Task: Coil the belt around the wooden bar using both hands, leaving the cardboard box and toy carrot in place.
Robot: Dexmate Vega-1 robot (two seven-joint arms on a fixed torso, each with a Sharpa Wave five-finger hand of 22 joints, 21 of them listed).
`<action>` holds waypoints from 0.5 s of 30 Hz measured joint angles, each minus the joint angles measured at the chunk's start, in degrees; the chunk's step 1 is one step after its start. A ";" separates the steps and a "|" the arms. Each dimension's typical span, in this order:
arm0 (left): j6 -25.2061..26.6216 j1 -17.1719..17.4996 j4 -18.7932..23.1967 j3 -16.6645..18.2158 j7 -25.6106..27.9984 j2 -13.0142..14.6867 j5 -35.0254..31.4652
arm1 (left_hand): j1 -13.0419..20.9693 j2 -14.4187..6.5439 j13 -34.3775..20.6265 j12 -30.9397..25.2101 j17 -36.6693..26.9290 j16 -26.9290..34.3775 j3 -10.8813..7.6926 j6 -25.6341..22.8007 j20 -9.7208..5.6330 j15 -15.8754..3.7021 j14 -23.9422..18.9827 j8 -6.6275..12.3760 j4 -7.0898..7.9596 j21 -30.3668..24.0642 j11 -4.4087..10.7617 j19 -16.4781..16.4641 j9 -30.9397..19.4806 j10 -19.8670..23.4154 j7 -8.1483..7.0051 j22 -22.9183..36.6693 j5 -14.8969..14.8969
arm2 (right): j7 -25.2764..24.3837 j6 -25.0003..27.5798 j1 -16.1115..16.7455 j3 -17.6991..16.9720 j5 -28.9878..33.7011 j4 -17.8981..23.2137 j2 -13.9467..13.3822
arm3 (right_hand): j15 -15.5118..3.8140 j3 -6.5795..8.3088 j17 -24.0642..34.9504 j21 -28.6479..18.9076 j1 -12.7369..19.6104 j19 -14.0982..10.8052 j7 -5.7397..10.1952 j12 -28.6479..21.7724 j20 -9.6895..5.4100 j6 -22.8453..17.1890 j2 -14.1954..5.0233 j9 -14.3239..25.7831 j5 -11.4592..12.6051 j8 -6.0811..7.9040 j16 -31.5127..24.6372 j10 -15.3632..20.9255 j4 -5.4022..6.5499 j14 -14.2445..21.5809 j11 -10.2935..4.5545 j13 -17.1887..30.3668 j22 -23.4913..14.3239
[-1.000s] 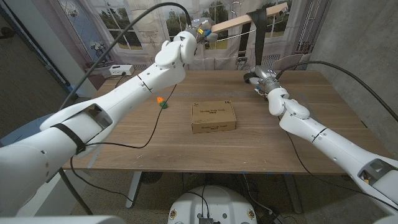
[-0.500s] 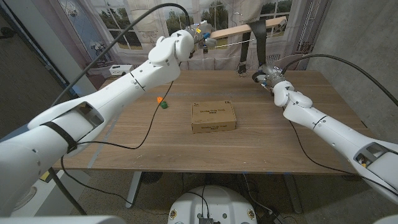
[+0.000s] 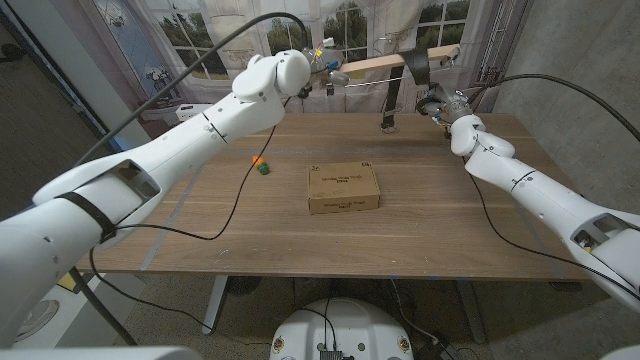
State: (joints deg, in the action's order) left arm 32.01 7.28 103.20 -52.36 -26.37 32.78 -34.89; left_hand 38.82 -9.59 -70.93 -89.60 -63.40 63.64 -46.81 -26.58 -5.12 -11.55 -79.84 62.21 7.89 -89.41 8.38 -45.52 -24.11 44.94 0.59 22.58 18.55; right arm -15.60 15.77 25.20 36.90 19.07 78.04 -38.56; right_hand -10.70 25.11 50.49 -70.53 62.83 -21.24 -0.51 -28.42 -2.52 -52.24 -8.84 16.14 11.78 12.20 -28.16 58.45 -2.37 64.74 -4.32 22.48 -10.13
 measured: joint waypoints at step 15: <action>-0.66 -2.17 -1.62 -1.55 -6.74 0.54 -0.35 | 0.00 0.00 0.13 0.00 0.01 0.00 0.00 0.10 0.00 0.00 0.00 -0.25 0.00 0.00 -0.11 0.00 0.48 -0.09 -0.10 -0.11 0.00 | -3.86 -7.54 -0.91 -4.27 -5.74 -0.60 -0.93 | 0.06 -0.15 0.07 0.44 -0.44 0.20 0.22 0.06 0.20 -0.22 0.46 -0.08 0.39 0.32 0.22 -0.01 0.14 -0.08 0.00 0.21 0.00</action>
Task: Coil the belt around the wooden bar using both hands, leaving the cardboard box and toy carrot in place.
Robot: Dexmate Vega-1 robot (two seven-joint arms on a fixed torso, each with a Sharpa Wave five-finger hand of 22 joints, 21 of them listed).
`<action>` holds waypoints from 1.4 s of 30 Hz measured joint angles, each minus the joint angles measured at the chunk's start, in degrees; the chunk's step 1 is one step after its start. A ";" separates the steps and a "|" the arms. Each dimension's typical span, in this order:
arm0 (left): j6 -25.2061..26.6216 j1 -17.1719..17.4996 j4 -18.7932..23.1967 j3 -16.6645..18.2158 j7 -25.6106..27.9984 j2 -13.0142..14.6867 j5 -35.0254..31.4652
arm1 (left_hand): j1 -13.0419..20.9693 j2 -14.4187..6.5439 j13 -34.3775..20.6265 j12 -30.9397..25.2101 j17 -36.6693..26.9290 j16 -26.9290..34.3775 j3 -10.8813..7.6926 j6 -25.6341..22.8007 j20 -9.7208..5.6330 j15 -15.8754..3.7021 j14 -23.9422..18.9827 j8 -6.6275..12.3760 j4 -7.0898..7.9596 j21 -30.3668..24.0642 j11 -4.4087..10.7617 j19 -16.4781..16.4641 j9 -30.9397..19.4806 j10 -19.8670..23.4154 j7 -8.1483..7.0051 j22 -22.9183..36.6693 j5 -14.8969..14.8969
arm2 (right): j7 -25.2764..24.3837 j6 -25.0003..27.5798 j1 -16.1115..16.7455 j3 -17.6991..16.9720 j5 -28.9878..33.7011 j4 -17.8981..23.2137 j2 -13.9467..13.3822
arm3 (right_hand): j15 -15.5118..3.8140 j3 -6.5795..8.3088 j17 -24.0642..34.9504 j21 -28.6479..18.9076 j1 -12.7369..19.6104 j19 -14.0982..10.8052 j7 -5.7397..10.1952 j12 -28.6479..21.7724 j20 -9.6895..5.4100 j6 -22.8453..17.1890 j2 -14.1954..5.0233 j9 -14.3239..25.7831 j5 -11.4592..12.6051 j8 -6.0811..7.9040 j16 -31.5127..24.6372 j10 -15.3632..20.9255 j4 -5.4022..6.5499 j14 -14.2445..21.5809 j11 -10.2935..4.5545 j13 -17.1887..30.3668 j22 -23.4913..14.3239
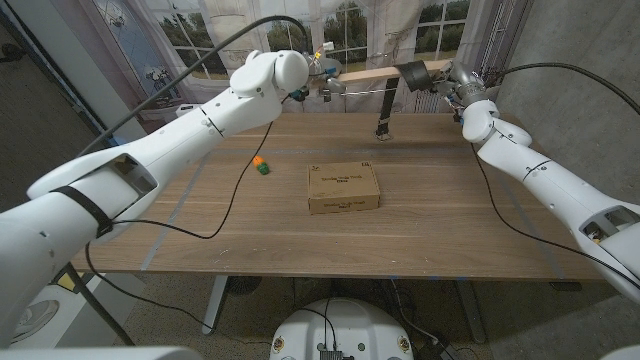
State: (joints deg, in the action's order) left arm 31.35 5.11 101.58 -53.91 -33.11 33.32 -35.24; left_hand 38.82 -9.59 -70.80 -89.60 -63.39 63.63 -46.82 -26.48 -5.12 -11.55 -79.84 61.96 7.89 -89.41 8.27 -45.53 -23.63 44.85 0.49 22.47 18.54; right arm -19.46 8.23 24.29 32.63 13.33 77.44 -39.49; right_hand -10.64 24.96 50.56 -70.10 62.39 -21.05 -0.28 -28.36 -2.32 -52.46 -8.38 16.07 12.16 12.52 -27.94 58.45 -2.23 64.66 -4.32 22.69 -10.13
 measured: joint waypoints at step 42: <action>-0.25 -6.00 -10.73 -4.92 -6.02 -5.17 -3.86 | -0.37 0.38 -0.04 0.04 0.03 -0.47 -0.01 -0.03 0.00 0.42 0.43 0.15 0.01 0.00 -0.23 0.00 0.53 -0.19 0.03 -0.14 0.00 | -40.95 -15.42 -1.28 -5.58 36.93 -12.29 10.16 | 0.26 -0.13 -0.41 0.89 -0.42 0.98 1.98 3.63 -0.24 0.35 0.25 0.01 0.84 0.04 3.17 -0.95 0.47 -4.19 -1.30 -2.02 -0.01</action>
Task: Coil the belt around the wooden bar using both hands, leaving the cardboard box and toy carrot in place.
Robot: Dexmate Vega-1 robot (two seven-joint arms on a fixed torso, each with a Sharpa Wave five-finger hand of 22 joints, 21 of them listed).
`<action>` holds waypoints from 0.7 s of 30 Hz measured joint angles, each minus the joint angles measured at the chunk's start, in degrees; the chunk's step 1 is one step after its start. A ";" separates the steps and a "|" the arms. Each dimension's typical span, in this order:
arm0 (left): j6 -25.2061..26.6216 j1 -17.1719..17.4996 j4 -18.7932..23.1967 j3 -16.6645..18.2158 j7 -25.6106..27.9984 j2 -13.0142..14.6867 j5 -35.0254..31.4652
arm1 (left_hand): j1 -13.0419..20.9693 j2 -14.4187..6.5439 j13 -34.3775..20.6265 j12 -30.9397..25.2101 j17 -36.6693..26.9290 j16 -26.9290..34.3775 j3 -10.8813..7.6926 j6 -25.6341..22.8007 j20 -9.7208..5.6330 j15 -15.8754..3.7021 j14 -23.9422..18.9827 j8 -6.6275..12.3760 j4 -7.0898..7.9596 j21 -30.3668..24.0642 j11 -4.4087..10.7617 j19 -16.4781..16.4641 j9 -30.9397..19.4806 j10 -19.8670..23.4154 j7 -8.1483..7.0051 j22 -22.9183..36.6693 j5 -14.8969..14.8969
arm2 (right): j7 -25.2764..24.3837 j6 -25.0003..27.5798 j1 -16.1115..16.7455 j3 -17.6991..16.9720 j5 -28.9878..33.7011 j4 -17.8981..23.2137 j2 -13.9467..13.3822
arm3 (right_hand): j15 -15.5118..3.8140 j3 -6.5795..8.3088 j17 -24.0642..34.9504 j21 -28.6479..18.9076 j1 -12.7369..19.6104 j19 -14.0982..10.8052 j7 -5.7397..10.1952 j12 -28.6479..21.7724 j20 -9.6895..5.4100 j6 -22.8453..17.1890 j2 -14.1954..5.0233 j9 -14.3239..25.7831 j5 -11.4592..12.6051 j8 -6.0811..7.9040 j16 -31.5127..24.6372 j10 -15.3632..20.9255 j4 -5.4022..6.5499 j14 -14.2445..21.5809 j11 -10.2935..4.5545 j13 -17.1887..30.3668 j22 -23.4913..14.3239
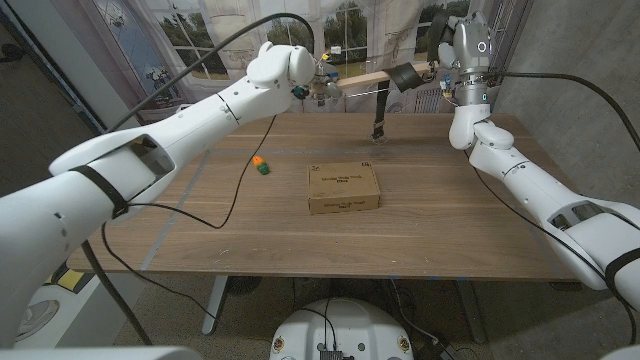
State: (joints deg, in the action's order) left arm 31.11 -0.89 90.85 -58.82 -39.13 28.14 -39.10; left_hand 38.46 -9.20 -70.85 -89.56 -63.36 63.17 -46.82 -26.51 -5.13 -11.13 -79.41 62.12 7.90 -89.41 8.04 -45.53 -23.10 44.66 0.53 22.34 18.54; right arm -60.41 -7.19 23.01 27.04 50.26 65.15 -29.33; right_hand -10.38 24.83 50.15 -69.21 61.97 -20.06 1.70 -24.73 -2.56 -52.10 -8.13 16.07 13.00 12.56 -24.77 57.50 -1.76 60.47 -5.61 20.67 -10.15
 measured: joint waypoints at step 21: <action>2.39 -3.00 -6.18 -1.55 2.54 -3.91 -0.91 | -0.18 0.19 0.02 0.02 0.23 0.57 -0.01 0.01 0.00 -0.34 0.06 0.22 0.01 0.00 -0.01 0.00 0.17 0.03 -0.02 -0.29 0.01 | -3.38 -3.14 10.72 -16.74 30.62 13.00 5.77 | 0.13 0.73 0.06 0.00 0.07 -0.21 -0.23 0.61 0.22 -0.24 -0.08 -0.13 -0.54 -0.01 0.43 0.78 -0.74 0.55 0.49 -1.27 0.00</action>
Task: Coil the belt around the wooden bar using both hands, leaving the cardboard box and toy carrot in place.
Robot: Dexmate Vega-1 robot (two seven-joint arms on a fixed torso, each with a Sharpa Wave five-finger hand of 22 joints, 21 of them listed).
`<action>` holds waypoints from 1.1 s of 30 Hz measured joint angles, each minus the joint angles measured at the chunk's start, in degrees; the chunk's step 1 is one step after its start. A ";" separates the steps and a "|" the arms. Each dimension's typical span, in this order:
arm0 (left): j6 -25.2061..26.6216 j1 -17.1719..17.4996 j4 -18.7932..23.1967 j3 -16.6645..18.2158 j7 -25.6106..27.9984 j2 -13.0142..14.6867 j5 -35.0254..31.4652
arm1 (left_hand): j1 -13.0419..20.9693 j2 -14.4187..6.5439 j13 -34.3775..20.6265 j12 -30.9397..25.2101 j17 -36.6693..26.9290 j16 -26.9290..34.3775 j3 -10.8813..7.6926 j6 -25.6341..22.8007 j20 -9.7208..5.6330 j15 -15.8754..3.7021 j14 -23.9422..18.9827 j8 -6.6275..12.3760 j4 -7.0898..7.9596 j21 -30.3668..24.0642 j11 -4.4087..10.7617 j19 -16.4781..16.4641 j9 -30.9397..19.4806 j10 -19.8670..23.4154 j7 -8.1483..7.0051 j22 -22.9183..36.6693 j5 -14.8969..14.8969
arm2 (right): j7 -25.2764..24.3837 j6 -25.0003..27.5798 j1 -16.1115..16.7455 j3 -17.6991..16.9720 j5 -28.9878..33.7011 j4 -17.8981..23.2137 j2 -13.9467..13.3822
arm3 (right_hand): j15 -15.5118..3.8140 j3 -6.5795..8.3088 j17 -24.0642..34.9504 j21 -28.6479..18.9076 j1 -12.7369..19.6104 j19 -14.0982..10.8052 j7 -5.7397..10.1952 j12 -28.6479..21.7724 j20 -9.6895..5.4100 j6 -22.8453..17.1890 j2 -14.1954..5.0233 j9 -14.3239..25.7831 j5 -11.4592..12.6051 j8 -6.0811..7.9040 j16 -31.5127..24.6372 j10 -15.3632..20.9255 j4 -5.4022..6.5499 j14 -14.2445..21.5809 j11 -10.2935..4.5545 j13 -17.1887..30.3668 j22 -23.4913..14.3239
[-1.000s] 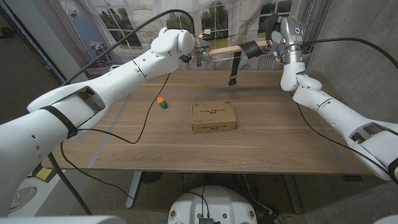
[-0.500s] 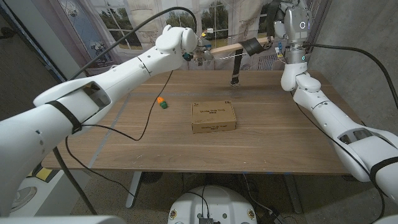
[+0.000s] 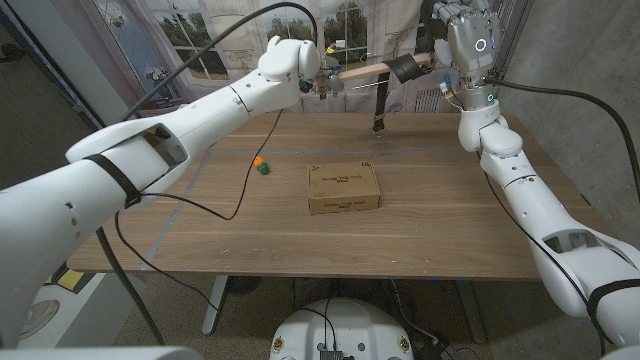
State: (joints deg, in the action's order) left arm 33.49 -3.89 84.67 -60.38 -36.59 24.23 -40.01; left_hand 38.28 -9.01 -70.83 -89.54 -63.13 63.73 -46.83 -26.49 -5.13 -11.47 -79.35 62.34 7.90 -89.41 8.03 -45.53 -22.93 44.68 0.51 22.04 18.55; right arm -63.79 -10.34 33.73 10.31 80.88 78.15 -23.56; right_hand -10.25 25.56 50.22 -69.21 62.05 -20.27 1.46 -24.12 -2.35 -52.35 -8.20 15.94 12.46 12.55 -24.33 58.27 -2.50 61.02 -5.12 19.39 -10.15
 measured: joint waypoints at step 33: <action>2.76 -4.01 -1.17 -1.13 6.33 -1.54 0.50 | 0.48 -0.25 -0.11 0.00 0.24 -0.19 0.00 0.37 0.00 -0.08 -0.27 0.56 0.00 0.00 -0.09 0.00 -0.19 0.09 0.32 0.41 0.00 | -0.23 -4.72 14.27 -5.73 1.76 1.53 6.64 | 3.96 -1.60 -2.51 0.11 -3.40 1.00 5.80 9.26 0.35 10.88 3.90 -1.41 -1.59 -1.96 7.43 -14.51 -3.16 -12.46 -0.64 -0.24 0.30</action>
State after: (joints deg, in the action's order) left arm 36.25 -7.90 83.50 -61.51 -30.25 22.69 -39.51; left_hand 38.76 -9.26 -70.94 -89.54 -62.89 63.55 -46.82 -26.13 -5.13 -11.55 -79.63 62.90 7.90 -89.41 7.93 -45.53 -23.12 44.77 0.83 22.45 18.55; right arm -64.03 -15.06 48.00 4.58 82.64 79.68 -16.92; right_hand -6.29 23.96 47.71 -69.09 58.65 -19.28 7.26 -14.86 -1.99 -41.47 -4.30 14.53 10.87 10.58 -16.90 43.77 -5.66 48.55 -5.77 19.15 -9.85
